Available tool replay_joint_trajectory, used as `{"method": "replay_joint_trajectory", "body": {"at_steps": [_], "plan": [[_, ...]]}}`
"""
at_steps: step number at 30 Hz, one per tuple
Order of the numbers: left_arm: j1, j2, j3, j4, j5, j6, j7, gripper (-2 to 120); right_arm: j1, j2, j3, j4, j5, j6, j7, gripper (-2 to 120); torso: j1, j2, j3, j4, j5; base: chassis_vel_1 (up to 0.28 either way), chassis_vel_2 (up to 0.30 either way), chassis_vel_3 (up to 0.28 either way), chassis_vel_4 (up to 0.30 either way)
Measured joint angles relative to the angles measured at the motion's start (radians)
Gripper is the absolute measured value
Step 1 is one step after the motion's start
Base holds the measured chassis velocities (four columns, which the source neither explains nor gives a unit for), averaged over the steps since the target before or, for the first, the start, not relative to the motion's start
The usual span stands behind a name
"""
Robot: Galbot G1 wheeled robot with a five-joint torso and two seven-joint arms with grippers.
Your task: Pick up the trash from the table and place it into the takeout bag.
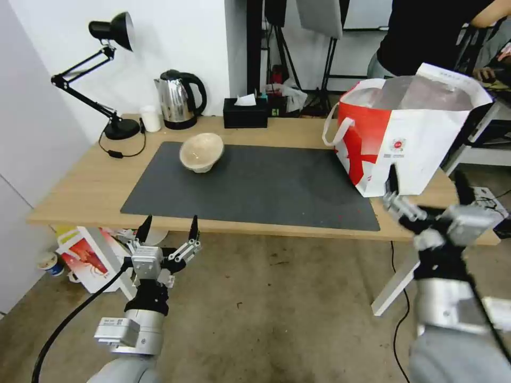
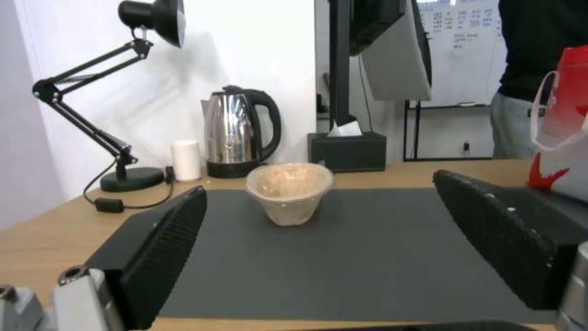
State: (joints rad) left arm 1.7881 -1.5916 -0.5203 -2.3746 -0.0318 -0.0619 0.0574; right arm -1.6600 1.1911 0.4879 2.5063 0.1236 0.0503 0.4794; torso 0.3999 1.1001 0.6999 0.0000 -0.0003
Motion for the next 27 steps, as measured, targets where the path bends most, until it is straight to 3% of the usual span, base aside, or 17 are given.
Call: {"method": "replay_joint_trajectory", "body": {"at_steps": [5, 14, 27], "plan": [[-0.008, 0.000, 0.001, 0.001, -0.002, 0.000, 0.001, 93, -0.113, 0.028, -0.100, -0.004, -0.124, -0.010, 0.074, 100, 0.000, 0.000, 0.000, 0.0000, 0.0001, 0.000, 0.000, 0.000, 0.000], [-0.014, 0.001, 0.000, 0.004, -0.006, 0.001, 0.002, 93, -0.210, -0.013, -0.171, -0.006, -0.118, -0.112, 0.158, 100, 0.000, 0.000, 0.000, -0.0001, 0.0003, 0.000, 0.000, 0.000, 0.000], [-0.003, 0.004, -0.010, 0.000, -0.010, 0.002, 0.002, 93, -0.279, -0.046, -0.263, -0.007, -0.109, -0.144, 0.184, 100, 0.000, 0.000, 0.000, 0.0000, 0.0003, 0.000, 0.000, 0.000, 0.000]]}}
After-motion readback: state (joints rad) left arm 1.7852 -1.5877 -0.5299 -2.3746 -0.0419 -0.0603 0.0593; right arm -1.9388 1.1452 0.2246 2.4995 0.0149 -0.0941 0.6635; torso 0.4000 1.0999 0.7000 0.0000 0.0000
